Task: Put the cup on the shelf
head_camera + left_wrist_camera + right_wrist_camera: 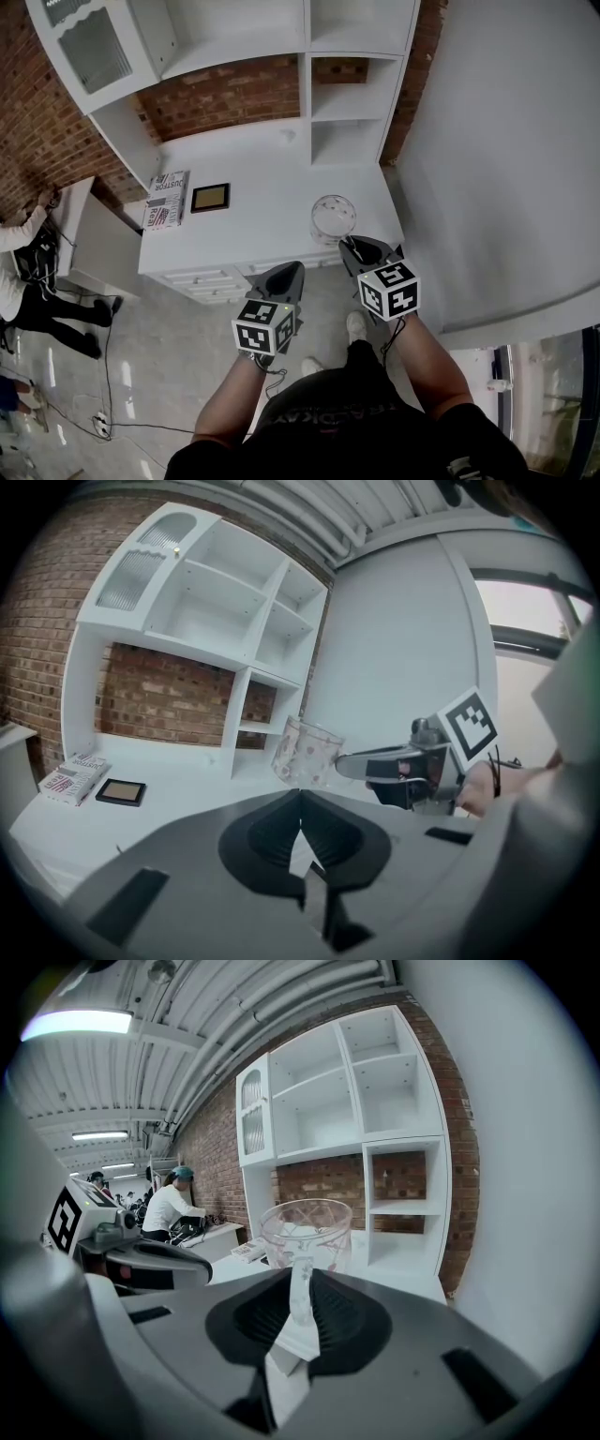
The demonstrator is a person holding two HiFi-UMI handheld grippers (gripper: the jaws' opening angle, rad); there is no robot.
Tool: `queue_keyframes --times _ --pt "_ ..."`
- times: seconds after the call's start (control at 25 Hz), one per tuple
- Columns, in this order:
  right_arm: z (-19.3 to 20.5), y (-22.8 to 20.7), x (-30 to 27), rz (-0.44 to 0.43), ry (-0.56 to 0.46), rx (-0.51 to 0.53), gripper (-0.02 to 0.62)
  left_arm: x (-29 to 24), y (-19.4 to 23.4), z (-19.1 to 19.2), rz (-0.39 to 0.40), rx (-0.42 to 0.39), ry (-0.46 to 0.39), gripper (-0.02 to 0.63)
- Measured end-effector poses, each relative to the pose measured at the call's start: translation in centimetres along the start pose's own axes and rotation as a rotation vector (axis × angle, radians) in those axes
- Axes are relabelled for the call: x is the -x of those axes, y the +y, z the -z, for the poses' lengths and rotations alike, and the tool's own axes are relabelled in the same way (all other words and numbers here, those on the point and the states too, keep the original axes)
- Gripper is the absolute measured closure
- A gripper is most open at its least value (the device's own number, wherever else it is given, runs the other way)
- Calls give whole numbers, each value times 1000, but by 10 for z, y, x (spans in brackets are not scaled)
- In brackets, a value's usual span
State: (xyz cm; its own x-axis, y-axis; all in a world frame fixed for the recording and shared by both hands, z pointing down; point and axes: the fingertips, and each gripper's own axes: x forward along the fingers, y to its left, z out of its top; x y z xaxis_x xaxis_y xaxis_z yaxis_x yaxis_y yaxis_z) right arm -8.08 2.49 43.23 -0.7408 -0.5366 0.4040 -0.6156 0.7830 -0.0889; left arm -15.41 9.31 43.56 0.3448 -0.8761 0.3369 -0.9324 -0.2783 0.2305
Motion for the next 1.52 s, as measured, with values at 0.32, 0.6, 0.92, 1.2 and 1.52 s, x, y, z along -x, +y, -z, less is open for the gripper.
queue_keyframes --times 0.32,0.6,0.92,1.2,1.52 --pt "-3 -18 -12 -12 -4 -4 541 -17 5 -6 -19 1 -4 601" --pt "-11 -51 -25 -35 -6 -4 541 -46 5 -21 -46 -12 -5 600" --pt "-22 -104 -52 -60 7 -4 541 -100 10 -41 -71 -7 7 600" --pt "-27 -157 -84 -69 29 1 541 -158 21 -54 -80 13 10 601" --pt "-30 -213 -121 -78 48 23 541 -224 33 -66 -80 28 22 601"
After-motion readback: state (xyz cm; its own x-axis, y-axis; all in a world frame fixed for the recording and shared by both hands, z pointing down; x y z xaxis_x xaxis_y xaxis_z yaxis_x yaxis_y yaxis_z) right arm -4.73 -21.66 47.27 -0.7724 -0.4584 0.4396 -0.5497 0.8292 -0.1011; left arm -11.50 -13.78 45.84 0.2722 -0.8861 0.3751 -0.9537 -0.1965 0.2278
